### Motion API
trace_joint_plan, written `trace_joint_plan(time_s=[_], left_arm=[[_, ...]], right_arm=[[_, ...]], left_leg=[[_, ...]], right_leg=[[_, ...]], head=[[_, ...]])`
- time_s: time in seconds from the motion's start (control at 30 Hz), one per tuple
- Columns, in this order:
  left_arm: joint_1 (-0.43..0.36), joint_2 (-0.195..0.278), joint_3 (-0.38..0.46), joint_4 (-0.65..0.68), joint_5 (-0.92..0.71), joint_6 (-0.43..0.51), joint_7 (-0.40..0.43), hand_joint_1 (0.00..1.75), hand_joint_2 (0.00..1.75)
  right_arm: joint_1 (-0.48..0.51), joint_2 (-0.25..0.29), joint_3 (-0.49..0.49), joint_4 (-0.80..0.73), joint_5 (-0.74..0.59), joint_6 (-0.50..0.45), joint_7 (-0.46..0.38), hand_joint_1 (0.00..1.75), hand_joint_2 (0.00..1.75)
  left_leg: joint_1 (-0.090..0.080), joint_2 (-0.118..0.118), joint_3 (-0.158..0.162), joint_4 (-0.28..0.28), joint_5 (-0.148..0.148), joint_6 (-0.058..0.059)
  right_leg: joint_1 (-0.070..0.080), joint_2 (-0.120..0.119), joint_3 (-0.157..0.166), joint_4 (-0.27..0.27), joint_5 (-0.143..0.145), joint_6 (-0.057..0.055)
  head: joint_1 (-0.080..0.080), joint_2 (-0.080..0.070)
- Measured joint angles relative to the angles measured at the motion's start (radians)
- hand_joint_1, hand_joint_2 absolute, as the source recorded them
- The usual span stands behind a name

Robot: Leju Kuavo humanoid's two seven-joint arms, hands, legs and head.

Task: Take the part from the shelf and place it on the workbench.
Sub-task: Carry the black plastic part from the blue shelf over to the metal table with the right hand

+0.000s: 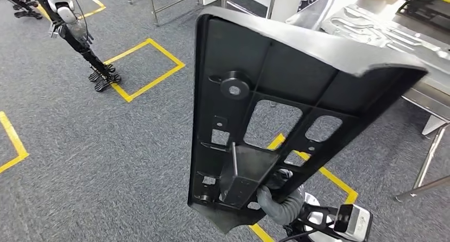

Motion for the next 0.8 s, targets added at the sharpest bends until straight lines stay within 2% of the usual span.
trace_joint_plan(time_s=[0.03, 0.07, 0.1, 0.13, 0.17, 0.2, 0.23, 0.3, 0.33, 0.4, 0.43, 0.5, 0.53, 0.57, 0.6, 0.63, 0.67, 0.7, 0.73, 0.8], left_arm=[[0.001, 0.000, 0.000, 0.000, 0.000, -0.001, -0.002, 0.00, 1.75], [0.003, 0.000, 0.000, 0.000, 0.000, -0.002, -0.003, 0.00, 1.75], [0.005, 0.000, 0.000, 0.000, 0.000, -0.002, -0.003, 0.00, 1.75], [0.006, 0.000, 0.000, 0.000, 0.000, -0.003, -0.003, 0.00, 1.75], [0.005, 0.000, 0.000, 0.000, 0.000, -0.003, -0.002, 0.00, 1.75], [0.004, 0.000, 0.000, 0.000, 0.000, -0.003, -0.002, 0.00, 1.75], [0.002, -0.001, 0.000, 0.000, 0.000, -0.003, -0.001, 0.00, 1.75], [-0.001, -0.002, 0.000, 0.000, 0.000, -0.002, 0.004, 0.00, 1.75], [-0.002, -0.002, 0.000, 0.000, 0.000, -0.001, 0.007, 0.00, 1.75], [-0.005, -0.003, 0.000, 0.000, 0.000, 0.002, 0.012, 0.00, 1.75], [-0.007, -0.003, 0.000, 0.000, 0.000, 0.003, 0.013, 0.00, 1.75], [-0.011, -0.004, 0.000, 0.000, 0.000, 0.006, 0.014, 0.00, 1.75], [-0.011, -0.003, 0.000, 0.000, 0.000, 0.007, 0.014, 0.00, 1.75], [-0.009, -0.003, 0.000, 0.000, 0.000, 0.009, 0.014, 0.00, 1.75], [-0.006, -0.003, 0.000, 0.000, 0.000, 0.010, 0.015, 0.00, 1.75], [-0.004, -0.002, 0.000, 0.000, 0.000, 0.011, 0.015, 0.00, 1.75], [-0.004, -0.002, 0.000, 0.000, 0.000, 0.012, 0.016, 0.00, 1.75], [-0.003, -0.002, 0.000, 0.000, 0.000, 0.012, 0.017, 0.00, 1.75], [-0.004, -0.001, 0.000, 0.000, 0.000, 0.013, 0.018, 0.00, 1.75], [-0.006, 0.000, 0.000, 0.000, 0.000, 0.016, 0.021, 0.00, 1.75]], right_arm=[[0.003, 0.000, -0.004, -0.002, 0.000, 0.001, 0.000, 1.71, 1.75], [0.006, -0.001, -0.008, -0.004, 0.001, 0.002, 0.000, 1.71, 1.75], [0.010, -0.001, -0.011, -0.004, 0.001, 0.002, 0.000, 1.71, 1.75], [0.014, -0.002, -0.014, -0.004, 0.002, 0.004, 0.000, 1.71, 1.75], [0.017, -0.003, -0.016, -0.004, 0.002, 0.005, 0.000, 1.71, 1.75], [0.018, -0.004, -0.019, -0.005, 0.003, 0.006, 0.000, 1.71, 1.75], [0.018, -0.004, -0.021, -0.005, 0.003, 0.008, 0.000, 1.71, 1.75], [0.014, -0.005, -0.027, -0.006, 0.001, 0.011, 0.000, 1.71, 1.75], [0.011, -0.005, -0.031, -0.007, 0.000, 0.014, 0.000, 1.71, 1.75], [0.006, -0.006, -0.037, -0.008, -0.003, 0.019, 0.000, 1.71, 1.75], [0.005, -0.006, -0.039, -0.008, -0.003, 0.020, 0.000, 1.71, 1.75], [-0.001, -0.007, -0.040, -0.007, -0.006, 0.023, 0.000, 1.71, 1.75], [-0.005, -0.007, -0.040, -0.007, -0.009, 0.024, 0.000, 1.71, 1.75], [-0.008, -0.007, -0.040, -0.006, -0.012, 0.024, 0.000, 1.71, 1.75], [-0.009, -0.007, -0.040, -0.004, -0.015, 0.025, 0.000, 1.71, 1.75], [-0.009, -0.007, -0.040, -0.002, -0.017, 0.025, 0.000, 1.71, 1.75], [-0.010, -0.007, -0.040, 0.000, -0.019, 0.026, 0.000, 1.71, 1.75], [-0.011, -0.007, -0.040, 0.001, -0.019, 0.027, 0.000, 1.71, 1.75], [-0.014, -0.007, -0.040, 0.001, -0.020, 0.029, 0.000, 1.71, 1.75], [-0.026, -0.007, -0.039, 0.003, -0.022, 0.032, 0.001, 1.71, 1.75]], left_leg=[[-0.003, 0.014, 0.000, -0.001, 0.001, 0.006], [-0.006, 0.028, -0.001, -0.001, 0.000, 0.009], [-0.009, 0.042, -0.002, -0.001, 0.000, 0.010], [-0.010, 0.056, -0.002, -0.001, -0.001, 0.011], [-0.012, 0.069, -0.002, -0.001, -0.002, 0.011], [-0.013, 0.080, 0.000, -0.001, -0.002, 0.011], [-0.015, 0.090, 0.002, -0.001, -0.004, 0.010], [-0.019, 0.107, 0.006, 0.000, -0.007, 0.004], [-0.020, 0.116, 0.008, 0.000, -0.008, -0.001], [-0.021, 0.133, 0.012, -0.002, -0.010, -0.011], [-0.020, 0.129, 0.013, 0.001, -0.014, -0.017], [-0.018, 0.091, -0.004, 0.046, -0.047, -0.026], [-0.015, 0.065, -0.027, 0.100, -0.078, -0.029], [-0.015, 0.049, -0.059, 0.168, -0.112, -0.031], [-0.014, 0.042, -0.090, 0.233, -0.138, -0.033], [-0.014, 0.039, -0.111, 0.274, -0.146, -0.035], [-0.013, 0.038, -0.116, 0.279, -0.134, -0.036], [-0.011, 0.036, -0.100, 0.241, -0.103, -0.037], [-0.008, 0.026, -0.071, 0.174, -0.062, -0.037], [-0.004, -0.016, -0.017, 0.053, -0.015, -0.034]], right_leg=[[0.001, -0.034, -0.027, 0.058, -0.032, 0.002], [0.000, -0.052, -0.059, 0.126, -0.065, 0.004], [-0.001, -0.058, -0.088, 0.185, -0.088, 0.005], [-0.002, -0.061, -0.102, 0.215, -0.092, 0.005], [-0.002, -0.063, -0.095, 0.207, -0.079, 0.004], [-0.001, -0.069, -0.068, 0.160, -0.050, 0.001], [0.002, -0.085, -0.026, 0.088, -0.017, -0.005], [0.013, -0.122, 0.040, -0.033, 0.020, -0.018], [0.018, -0.131, 0.053, -0.060, 0.024, -0.023], [0.020, -0.115, 0.052, -0.070, 0.025, -0.030], [0.017, -0.105, 0.054, -0.074, 0.029, -0.034], [0.009, -0.087, 0.059, -0.085, 0.037, -0.042], [0.007, -0.079, 0.059, -0.087, 0.039, -0.044], [0.006, -0.068, 0.058, -0.087, 0.040, -0.046], [0.006, -0.057, 0.057, -0.086, 0.040, -0.047], [0.006, -0.044, 0.057, -0.084, 0.040, -0.047], [0.006, -0.032, 0.056, -0.082, 0.039, -0.046], [0.005, -0.019, 0.057, -0.079, 0.038, -0.045], [0.004, -0.007, 0.057, -0.075, 0.036, -0.042], [0.005, 0.016, 0.052, -0.066, 0.033, -0.032]], head=[[0.000, 0.000], [0.000, 0.000], [0.000, 0.000], [0.000, 0.000], [0.000, 0.000], [0.000, 0.000], [0.000, 0.000], [0.000, 0.000], [0.000, 0.000], [0.000, 0.000], [0.000, 0.000], [0.000, 0.000], [0.000, 0.000], [0.000, 0.000], [0.000, 0.000], [0.000, 0.000], [0.000, 0.000], [0.000, 0.000], [0.000, 0.000], [0.000, 0.000]])
